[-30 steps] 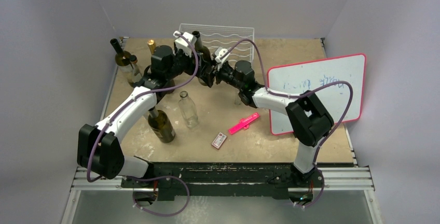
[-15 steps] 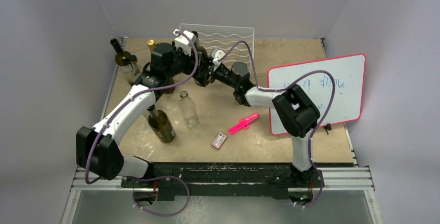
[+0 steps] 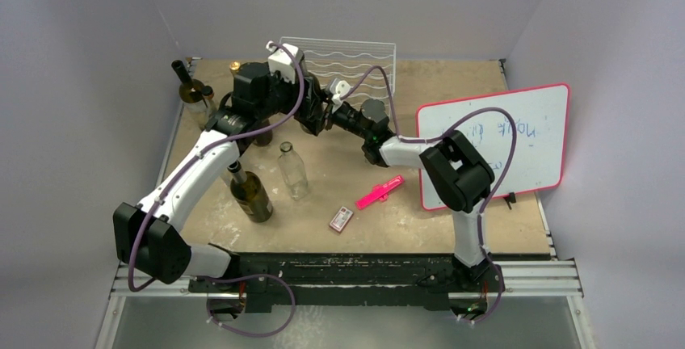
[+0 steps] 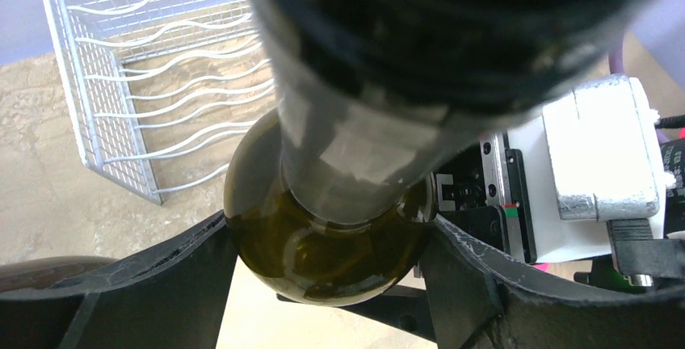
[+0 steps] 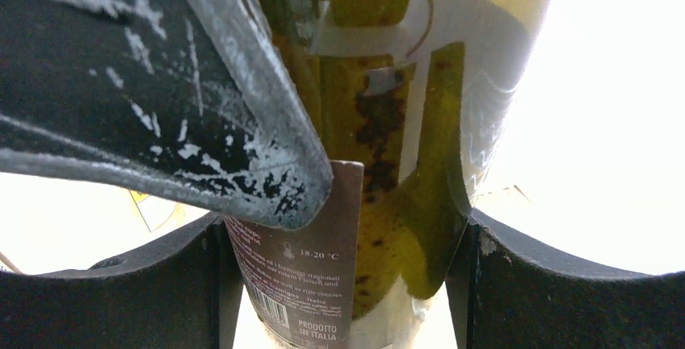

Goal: Take the wine bottle off the wine rack

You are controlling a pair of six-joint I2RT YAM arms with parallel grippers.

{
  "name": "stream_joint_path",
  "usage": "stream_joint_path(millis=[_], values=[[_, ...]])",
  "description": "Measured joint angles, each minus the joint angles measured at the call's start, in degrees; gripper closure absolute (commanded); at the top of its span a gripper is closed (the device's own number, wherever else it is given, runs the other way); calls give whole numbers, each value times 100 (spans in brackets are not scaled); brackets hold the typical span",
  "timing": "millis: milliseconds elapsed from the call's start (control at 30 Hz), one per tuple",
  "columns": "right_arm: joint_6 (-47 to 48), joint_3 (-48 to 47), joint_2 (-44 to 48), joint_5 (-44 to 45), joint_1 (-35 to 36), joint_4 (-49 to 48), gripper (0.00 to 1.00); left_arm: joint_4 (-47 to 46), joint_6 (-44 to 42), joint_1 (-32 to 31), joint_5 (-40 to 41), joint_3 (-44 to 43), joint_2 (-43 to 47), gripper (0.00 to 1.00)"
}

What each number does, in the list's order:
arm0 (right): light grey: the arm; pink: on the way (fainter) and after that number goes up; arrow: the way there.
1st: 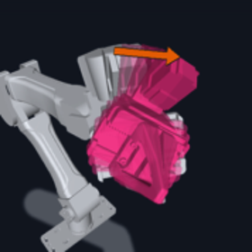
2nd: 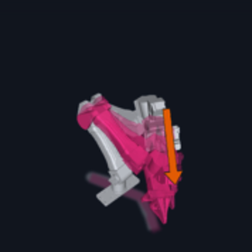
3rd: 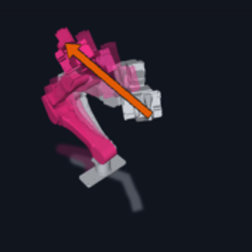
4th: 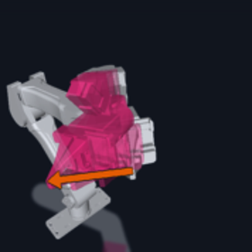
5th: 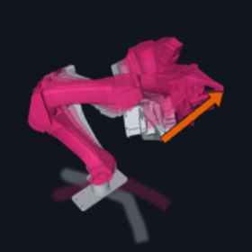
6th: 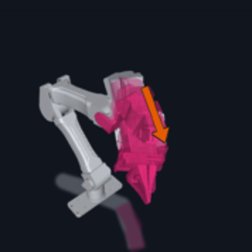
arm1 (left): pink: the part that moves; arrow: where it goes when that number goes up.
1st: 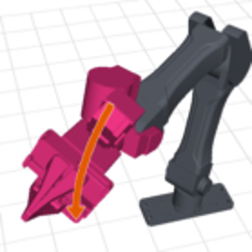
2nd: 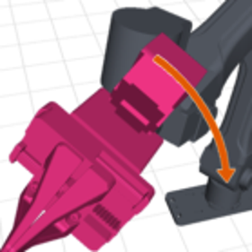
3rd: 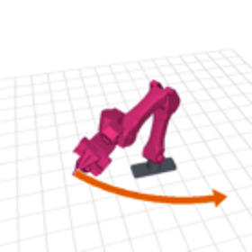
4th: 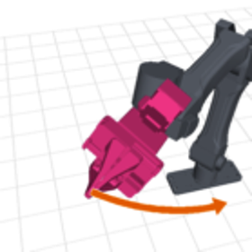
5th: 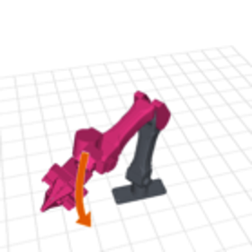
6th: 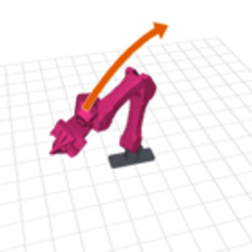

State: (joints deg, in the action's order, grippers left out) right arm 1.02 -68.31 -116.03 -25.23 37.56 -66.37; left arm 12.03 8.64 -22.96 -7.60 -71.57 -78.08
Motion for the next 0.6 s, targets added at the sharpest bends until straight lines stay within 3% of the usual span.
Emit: stream_joint_path(millis=[400, 600], values=[[11, 225, -396, 160, -50, 317, 77, -1818, 560, 2, 343, 481, 734, 18], [7, 269, -487, 175, -61, 476, 78, -1707, 555, 2, 656, 229, 549, 18]])
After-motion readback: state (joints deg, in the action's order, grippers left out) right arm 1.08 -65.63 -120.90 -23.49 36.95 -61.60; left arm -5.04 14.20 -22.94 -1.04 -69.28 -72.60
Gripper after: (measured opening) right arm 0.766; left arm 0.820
